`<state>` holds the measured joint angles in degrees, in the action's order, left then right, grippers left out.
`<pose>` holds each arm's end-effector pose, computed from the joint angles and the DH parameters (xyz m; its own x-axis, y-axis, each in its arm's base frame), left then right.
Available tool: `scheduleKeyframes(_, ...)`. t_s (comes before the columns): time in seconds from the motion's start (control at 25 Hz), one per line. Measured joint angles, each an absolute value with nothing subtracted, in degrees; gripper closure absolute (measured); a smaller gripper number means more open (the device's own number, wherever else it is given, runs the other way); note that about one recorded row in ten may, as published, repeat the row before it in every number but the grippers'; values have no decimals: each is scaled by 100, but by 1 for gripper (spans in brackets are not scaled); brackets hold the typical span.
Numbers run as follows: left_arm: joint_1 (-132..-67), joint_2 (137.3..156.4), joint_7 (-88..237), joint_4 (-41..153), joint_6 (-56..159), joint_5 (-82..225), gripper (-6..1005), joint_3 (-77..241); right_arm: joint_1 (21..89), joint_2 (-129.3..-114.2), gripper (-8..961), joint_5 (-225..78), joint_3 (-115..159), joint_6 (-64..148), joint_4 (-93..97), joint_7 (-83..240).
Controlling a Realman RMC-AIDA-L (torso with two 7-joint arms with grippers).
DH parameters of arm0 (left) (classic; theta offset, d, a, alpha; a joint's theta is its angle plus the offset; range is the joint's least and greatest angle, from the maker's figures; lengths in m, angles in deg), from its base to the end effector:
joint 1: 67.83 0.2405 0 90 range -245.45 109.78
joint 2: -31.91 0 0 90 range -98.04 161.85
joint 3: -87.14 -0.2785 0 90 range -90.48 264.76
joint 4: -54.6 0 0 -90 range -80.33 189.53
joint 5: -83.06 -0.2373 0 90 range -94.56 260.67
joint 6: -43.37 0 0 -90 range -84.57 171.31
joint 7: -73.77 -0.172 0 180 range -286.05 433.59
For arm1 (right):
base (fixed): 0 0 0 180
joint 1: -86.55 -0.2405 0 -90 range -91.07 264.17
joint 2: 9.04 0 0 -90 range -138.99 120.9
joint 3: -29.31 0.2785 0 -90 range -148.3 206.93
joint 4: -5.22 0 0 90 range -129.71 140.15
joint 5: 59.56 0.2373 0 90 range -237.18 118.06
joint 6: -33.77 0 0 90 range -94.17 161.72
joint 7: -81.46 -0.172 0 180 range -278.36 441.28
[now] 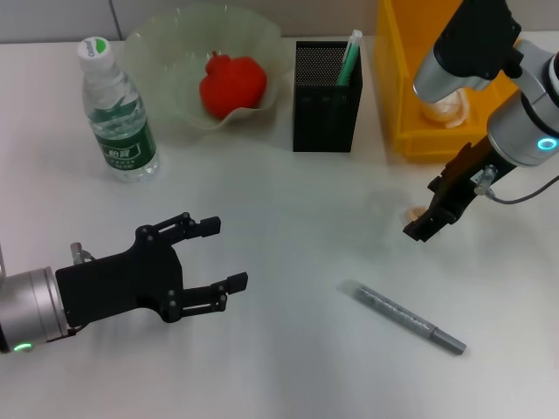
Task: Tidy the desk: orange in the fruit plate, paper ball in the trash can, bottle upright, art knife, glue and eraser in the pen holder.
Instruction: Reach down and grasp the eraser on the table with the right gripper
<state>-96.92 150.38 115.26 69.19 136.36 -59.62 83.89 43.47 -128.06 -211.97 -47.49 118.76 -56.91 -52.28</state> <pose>-0.3281 0.2967 -0.0847 0.8065 0.1411 0.5741 0.3204 -0.9204 -0.2239 0.2104 0.4242 -0.0541 0.7818 -0.5137 0.3533 -0.3863 -0.8439 -0.3724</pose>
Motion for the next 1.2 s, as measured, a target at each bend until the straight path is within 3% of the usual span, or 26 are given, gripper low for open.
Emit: scheduleKeyframes(1.2, -9666, 15038, 11526, 6893, 13627, -5941, 157, 8394, 4349, -12817, 247, -21160, -4848, 11257, -5119, -4841)
